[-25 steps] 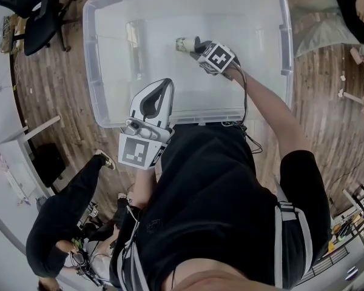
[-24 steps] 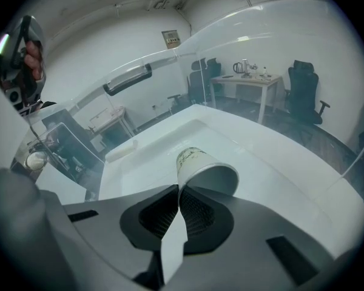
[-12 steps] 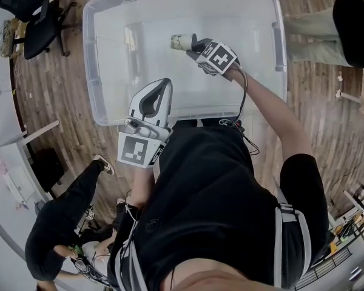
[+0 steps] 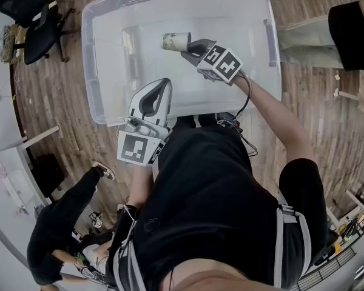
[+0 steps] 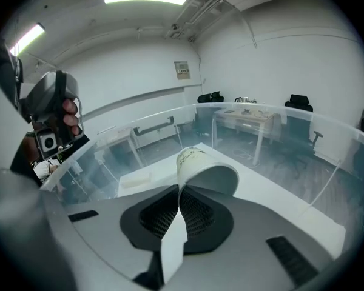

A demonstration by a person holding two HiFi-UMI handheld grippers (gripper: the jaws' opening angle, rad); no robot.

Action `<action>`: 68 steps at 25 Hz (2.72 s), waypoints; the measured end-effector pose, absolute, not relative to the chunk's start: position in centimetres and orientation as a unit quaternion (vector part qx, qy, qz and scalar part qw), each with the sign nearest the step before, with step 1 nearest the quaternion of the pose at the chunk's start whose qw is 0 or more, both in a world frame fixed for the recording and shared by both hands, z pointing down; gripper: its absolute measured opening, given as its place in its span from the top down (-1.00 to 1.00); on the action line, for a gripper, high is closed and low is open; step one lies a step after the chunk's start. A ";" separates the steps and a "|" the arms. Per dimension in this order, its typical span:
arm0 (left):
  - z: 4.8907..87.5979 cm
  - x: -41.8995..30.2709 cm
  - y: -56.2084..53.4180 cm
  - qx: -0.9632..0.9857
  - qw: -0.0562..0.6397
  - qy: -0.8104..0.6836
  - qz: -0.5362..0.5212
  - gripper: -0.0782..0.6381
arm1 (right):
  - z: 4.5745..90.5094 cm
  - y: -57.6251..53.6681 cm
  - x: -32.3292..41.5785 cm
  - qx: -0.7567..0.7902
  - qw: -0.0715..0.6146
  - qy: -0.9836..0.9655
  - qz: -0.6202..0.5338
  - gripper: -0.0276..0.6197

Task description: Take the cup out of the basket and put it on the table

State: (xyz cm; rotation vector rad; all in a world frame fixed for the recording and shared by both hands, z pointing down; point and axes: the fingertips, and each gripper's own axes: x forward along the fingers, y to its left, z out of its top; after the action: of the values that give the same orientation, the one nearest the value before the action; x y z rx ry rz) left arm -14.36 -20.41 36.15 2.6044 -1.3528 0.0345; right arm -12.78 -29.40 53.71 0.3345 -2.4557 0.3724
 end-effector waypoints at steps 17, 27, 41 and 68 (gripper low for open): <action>35.4 -13.0 -18.6 0.888 0.093 -0.451 0.007 0.73 | 44.4 -25.4 -9.2 0.184 0.186 -0.956 0.133 0.84; 35.9 -11.7 -18.3 0.893 0.092 -0.440 0.005 0.73 | 38.4 -22.6 -7.2 0.218 0.099 -0.965 0.111 0.84; 35.9 -9.3 -18.3 0.893 0.094 -0.440 0.007 0.73 | 36.5 -19.0 -4.4 0.247 0.058 -0.963 0.086 0.84; 35.7 -7.6 -6.4 0.882 0.080 -0.463 0.002 0.73 | 35.0 -10.4 -2.6 0.256 0.051 -0.965 0.031 0.84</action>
State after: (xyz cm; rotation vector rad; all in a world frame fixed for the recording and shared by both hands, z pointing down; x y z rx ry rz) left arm -7.57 -6.38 35.65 2.6389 -1.3860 0.0073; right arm -2.63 -10.35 34.99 0.7787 -2.9367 0.0935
